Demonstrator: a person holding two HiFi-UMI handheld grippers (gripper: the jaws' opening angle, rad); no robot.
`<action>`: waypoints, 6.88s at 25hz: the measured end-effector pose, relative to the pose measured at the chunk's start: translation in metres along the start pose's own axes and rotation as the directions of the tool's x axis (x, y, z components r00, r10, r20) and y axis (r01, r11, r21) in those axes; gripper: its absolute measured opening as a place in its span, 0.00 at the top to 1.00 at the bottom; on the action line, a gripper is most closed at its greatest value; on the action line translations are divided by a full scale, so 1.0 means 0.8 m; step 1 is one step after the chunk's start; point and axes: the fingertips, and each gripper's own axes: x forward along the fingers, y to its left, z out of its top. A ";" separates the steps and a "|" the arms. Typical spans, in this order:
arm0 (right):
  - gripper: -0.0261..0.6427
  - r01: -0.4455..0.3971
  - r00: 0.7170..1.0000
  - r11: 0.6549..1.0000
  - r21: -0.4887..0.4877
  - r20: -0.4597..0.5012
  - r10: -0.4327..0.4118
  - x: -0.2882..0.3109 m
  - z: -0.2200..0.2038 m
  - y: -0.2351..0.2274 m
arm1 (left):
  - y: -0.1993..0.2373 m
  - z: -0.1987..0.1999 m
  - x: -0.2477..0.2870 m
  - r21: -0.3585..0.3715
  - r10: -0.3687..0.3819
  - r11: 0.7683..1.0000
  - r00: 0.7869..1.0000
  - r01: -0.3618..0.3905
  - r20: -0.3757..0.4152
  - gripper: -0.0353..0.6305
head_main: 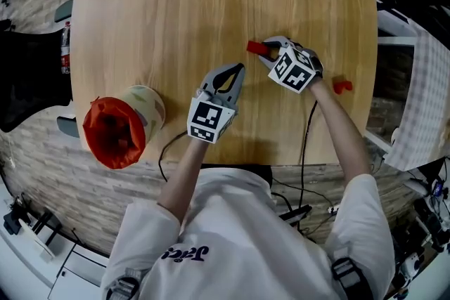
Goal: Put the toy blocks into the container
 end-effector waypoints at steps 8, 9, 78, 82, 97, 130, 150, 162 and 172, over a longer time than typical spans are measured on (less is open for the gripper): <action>0.76 0.068 0.997 0.998 0.017 0.026 -0.068 -0.026 0.022 0.002 | -0.003 0.019 -0.026 0.000 0.009 1.000 1.000 -0.009 0.024 0.93; 0.76 0.087 0.996 0.996 0.016 0.032 -0.087 -0.033 0.027 0.003 | -0.004 0.024 -0.032 -0.001 0.007 1.000 1.000 -0.007 0.031 0.93; 0.60 -0.097 0.991 0.981 -0.165 0.071 0.110 -0.006 0.464 0.386 | 0.137 0.054 -0.591 -0.275 0.629 0.776 0.731 -0.568 0.267 0.93; 0.60 -0.085 0.987 0.985 -0.147 0.120 0.103 -0.018 0.463 0.385 | 0.130 0.057 -0.581 -0.259 0.608 0.792 0.747 -0.552 0.269 0.93; 0.60 0.090 0.946 0.980 0.179 0.292 -0.140 -0.118 0.359 0.292 | 0.058 0.099 -0.450 -0.109 0.366 0.931 0.889 -0.350 0.274 0.93; 0.59 0.272 0.808 0.629 0.728 0.182 -0.560 -0.093 0.060 -0.119 | 0.063 0.128 0.011 -0.019 0.097 0.995 0.991 -0.096 0.097 0.93; 0.54 0.418 0.827 0.565 0.712 -0.040 -0.561 0.015 0.036 -0.329 | 0.124 0.109 0.088 -0.083 0.131 0.988 0.990 -0.126 0.058 0.93; 0.57 0.397 0.836 0.552 0.733 -0.040 -0.548 0.005 0.039 -0.305 | 0.115 0.125 0.058 -0.076 0.128 0.990 0.989 -0.122 0.077 0.93; 0.57 0.331 0.779 0.540 0.774 0.099 -0.620 -0.110 0.084 -0.173 | 0.071 0.171 -0.015 -0.062 0.123 0.991 0.981 -0.114 0.150 0.93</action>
